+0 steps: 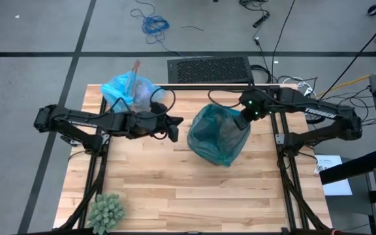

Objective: Place trash/remove bag and relplace
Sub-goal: Insert the blue trash bag into the black trash bin

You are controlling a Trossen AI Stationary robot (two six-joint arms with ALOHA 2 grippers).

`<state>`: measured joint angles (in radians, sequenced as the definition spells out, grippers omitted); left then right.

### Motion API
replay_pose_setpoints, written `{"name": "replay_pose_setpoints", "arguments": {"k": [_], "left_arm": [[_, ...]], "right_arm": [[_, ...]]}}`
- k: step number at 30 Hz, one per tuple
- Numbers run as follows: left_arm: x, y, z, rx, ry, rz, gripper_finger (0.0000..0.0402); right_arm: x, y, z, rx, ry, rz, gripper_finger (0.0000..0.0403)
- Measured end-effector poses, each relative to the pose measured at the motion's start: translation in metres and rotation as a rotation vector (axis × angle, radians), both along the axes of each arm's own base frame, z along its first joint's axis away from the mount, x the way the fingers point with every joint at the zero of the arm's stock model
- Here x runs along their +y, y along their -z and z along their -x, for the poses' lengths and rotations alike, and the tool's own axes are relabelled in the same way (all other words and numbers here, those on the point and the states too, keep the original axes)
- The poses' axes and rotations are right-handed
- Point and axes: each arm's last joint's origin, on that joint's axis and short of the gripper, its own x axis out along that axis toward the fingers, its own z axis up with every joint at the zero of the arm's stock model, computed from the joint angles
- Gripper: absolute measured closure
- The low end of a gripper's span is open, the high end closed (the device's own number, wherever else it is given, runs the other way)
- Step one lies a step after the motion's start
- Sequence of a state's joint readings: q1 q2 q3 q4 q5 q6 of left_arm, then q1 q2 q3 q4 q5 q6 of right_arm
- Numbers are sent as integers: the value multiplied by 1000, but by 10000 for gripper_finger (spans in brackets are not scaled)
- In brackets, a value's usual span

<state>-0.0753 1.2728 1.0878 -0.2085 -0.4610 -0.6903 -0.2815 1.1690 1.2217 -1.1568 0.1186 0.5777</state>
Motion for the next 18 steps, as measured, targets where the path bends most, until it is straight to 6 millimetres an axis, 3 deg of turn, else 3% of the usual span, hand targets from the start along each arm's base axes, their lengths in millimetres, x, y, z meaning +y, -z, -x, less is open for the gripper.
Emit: {"name": "replay_pose_setpoints", "arguments": {"k": [6, 10, 18], "left_arm": [[-2, 0, 0, 2, 43, 17, 402], [-3, 0, 0, 2, 51, 19, 402], [-2, -10, 12, -18, 55, -2, 402]], "right_arm": [[-6, 24, 2, -200, -21, -197, 403], [-6, 38, 2, -225, -23, -296, 403], [-6, 49, -10, -359, -41, -402, 403]]}}
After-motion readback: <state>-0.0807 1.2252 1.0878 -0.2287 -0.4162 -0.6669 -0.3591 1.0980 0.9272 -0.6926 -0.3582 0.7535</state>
